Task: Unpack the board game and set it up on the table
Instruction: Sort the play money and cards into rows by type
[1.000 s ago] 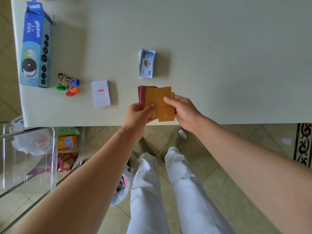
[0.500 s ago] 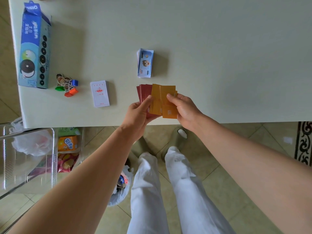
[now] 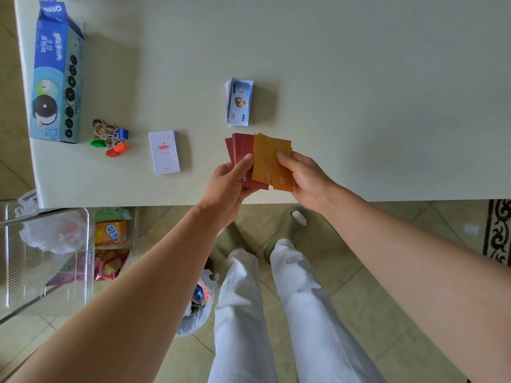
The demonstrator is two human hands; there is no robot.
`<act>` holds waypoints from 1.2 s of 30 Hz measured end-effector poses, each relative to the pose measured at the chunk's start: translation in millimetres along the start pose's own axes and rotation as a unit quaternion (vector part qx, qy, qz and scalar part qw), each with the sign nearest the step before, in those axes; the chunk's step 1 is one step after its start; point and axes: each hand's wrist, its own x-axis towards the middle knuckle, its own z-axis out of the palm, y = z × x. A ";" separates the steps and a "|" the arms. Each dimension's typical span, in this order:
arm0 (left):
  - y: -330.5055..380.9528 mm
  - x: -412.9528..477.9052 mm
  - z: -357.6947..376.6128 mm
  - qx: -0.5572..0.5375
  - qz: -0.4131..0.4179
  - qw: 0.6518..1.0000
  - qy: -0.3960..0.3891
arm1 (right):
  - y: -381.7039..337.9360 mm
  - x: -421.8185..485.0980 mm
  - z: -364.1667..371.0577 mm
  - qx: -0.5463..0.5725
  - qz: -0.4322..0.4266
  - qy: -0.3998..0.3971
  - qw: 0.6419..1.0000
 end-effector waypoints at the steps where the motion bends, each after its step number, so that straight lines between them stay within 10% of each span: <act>1: -0.2 -0.2 -0.2 0.001 0.002 1.000 -0.003 | 0.1 0.0 0.1 0.001 0.001 -0.001 1.000; 18: 2.7 8.0 7.8 0.105 -0.005 0.994 0.043 | -1.3 15.8 8.5 -0.278 -0.133 0.049 0.950; 23: 1.0 24.6 -9.5 0.166 0.004 0.982 0.089 | -7.0 33.4 -2.6 -0.487 -0.326 0.182 0.789; 28: -1.2 42.9 -14.7 0.243 0.040 0.963 0.108 | -4.7 55.3 0.1 -0.623 -0.417 0.146 0.646; 36: -16.3 67.0 -11.4 0.324 0.152 0.931 0.068 | 14.8 66.1 0.4 -0.656 -0.408 0.113 0.625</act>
